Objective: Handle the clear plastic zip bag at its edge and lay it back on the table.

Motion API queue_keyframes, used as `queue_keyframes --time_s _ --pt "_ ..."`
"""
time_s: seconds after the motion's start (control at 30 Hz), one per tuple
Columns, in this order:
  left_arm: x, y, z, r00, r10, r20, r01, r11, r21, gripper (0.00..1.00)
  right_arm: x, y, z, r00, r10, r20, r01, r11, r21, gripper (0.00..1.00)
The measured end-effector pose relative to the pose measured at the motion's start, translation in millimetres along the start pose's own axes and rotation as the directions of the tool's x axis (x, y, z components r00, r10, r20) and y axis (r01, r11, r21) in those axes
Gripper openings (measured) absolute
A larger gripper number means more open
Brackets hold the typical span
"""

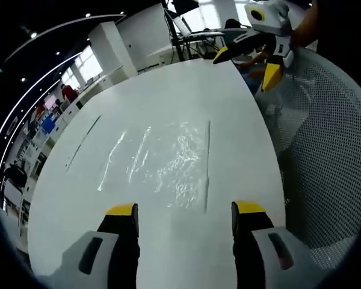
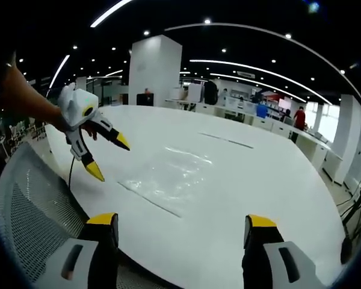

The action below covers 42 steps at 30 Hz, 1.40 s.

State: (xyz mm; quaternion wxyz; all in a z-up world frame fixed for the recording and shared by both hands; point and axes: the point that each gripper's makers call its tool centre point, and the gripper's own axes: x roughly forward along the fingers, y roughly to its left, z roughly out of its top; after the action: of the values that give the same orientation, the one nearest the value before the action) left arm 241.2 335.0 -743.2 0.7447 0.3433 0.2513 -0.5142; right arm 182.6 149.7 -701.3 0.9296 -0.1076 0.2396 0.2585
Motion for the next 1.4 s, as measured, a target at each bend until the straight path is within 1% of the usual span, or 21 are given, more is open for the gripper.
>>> queue_keyframes --time_s 0.17,0.5,0.57,0.73,0.83,0.9,0.93,1.17,1.23,1.33,1.4 --pt "5.6 -3.4 0.3 1.0 -0.017 -0.018 0.017 1.0 0.013 0.54 0.6 0.6 -2.7 1.0 0.006 -0.013 -0.006 1.0 -0.005 0.86" --pt "15.4 -6.2 -6.6 0.997 -0.036 -0.064 0.036 0.999 0.003 0.51 1.1 1.1 -5.8 1.0 0.009 -0.03 -0.009 1.0 -0.009 0.85" --pt "18.4 -4.8 -8.7 0.996 -0.033 -0.081 0.033 0.999 0.004 0.51 1.3 1.7 -6.9 0.999 0.013 -0.036 -0.013 1.0 -0.012 0.85" --pt "23.4 -0.7 -10.2 0.995 -0.033 -0.096 0.032 0.999 -0.017 0.49 1.5 3.3 -9.9 0.998 0.019 -0.058 -0.02 1.0 -0.013 0.84" --pt "27.8 -0.1 -11.5 0.992 -0.044 -0.118 0.042 0.999 -0.024 0.48 1.6 3.6 -11.4 0.998 0.021 -0.067 -0.021 1.0 -0.012 0.84" --pt "30.2 0.3 -9.5 0.992 -0.051 -0.112 0.047 0.998 -0.038 0.47 1.6 4.1 -12.2 0.997 0.021 -0.075 -0.023 1.0 -0.014 0.83" --pt "30.9 0.1 -10.2 0.991 -0.055 -0.12 0.051 0.998 -0.041 0.46 1.6 4.1 -12.4 0.997 0.021 -0.077 -0.022 1.0 -0.014 0.83" --pt "33.9 0.2 -8.8 0.988 -0.1 -0.118 0.091 0.993 -0.076 0.44 1.2 4.2 -13.9 0.996 0.017 -0.093 -0.019 1.0 -0.016 0.83" --pt "34.4 -2.1 -9.4 0.986 -0.122 -0.117 0.112 0.99 -0.091 0.42 0.8 4.3 -13.7 0.995 0.015 -0.094 -0.017 1.0 -0.016 0.83" --pt "35.3 -2.5 -10.0 0.984 -0.138 -0.109 0.127 0.987 -0.1 0.4 0.6 4.0 -14.0 0.995 0.014 -0.096 -0.015 1.0 -0.015 0.83" --pt "35.5 -4.6 -10.5 0.982 -0.16 -0.102 0.147 0.981 -0.125 0.38 0.4 4.3 -13.8 0.995 0.014 -0.096 -0.016 1.0 -0.015 0.82"
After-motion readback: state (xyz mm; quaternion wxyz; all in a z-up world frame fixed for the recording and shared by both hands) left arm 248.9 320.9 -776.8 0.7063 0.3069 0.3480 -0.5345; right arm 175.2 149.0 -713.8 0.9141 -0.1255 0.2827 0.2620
